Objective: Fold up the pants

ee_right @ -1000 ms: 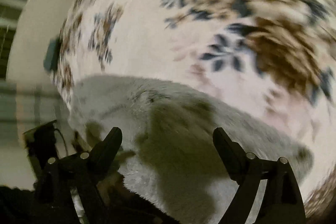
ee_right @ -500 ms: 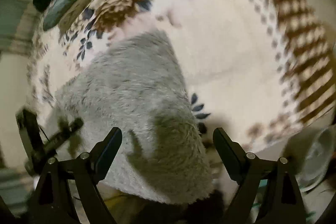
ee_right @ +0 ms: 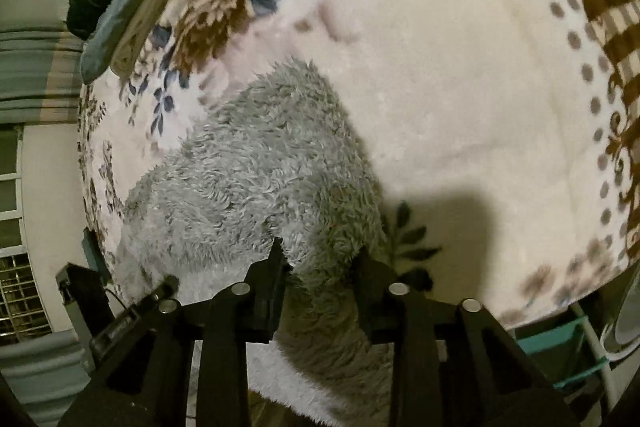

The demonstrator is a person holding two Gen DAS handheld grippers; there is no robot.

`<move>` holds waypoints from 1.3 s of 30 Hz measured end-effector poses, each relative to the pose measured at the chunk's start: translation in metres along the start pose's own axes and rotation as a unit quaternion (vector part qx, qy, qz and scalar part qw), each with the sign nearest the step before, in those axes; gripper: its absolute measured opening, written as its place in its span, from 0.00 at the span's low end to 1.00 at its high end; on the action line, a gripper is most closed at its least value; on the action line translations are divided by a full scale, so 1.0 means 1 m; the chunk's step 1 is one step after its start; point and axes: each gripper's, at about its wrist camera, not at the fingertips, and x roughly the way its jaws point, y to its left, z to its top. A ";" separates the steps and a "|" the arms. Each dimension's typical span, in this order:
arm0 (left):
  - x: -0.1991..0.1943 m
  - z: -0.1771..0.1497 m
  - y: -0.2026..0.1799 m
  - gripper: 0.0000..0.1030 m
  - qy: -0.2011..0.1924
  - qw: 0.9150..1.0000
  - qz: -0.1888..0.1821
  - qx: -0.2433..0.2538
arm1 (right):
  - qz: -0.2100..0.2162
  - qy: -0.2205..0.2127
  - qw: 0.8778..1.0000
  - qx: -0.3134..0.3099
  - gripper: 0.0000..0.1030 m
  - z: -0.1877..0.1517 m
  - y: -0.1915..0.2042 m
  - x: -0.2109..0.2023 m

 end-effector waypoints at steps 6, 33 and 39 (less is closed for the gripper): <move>-0.054 0.000 -0.003 0.52 -0.034 0.999 0.026 -0.007 | -0.060 -0.033 0.997 -0.041 0.71 -0.009 0.024 -0.027; -0.116 -0.032 0.078 0.99 -0.159 0.976 0.042 -0.141 | -0.117 -0.049 0.985 -0.119 0.87 -0.048 0.107 -0.021; -0.149 -0.066 0.213 0.98 -0.223 0.927 0.114 -0.279 | -0.114 -0.016 0.981 -0.154 0.87 -0.071 0.150 0.020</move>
